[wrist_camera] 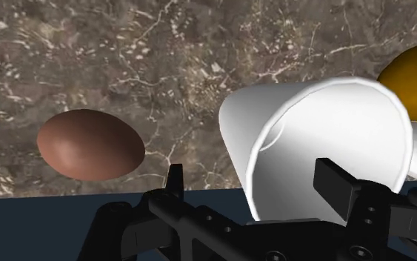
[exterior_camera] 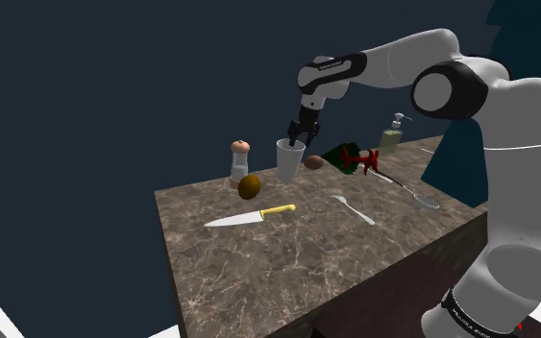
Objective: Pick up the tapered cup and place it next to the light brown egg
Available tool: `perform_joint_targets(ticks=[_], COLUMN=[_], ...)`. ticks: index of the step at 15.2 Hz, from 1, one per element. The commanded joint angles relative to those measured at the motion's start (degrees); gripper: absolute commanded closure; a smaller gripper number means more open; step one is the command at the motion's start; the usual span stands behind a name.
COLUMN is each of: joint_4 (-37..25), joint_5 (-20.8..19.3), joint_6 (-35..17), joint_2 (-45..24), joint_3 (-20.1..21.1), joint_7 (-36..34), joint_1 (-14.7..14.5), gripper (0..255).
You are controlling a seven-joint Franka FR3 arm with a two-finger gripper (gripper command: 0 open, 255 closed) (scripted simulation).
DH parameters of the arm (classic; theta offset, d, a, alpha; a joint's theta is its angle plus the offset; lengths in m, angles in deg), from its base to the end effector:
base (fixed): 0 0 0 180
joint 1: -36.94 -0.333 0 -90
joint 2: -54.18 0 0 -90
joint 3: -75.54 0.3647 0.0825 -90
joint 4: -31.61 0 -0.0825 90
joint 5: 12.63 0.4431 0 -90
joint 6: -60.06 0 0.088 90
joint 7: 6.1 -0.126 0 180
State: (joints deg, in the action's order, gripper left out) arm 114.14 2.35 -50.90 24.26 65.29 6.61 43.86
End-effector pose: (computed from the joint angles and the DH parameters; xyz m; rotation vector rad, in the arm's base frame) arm 0.7578 -0.1861 0.3926 -2.9796 0.2255 -0.0357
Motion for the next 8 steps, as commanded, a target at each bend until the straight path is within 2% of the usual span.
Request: perform_joint_targets(ticks=[1, 3, 8], joint_4=[-1.77, -4.37, -4.37], joint_5=[-0.26, -0.5, -0.5], joint_6=[2.48, 5.59, 5.59], joint_2=[0.71, 1.23, 1.23], joint_3=[-0.18, -0.37, -0.37], joint_7=[-0.21, -0.47, -0.47], joint_1=[0.26, 0.62, 0.62], gripper=[0, 0, 0])
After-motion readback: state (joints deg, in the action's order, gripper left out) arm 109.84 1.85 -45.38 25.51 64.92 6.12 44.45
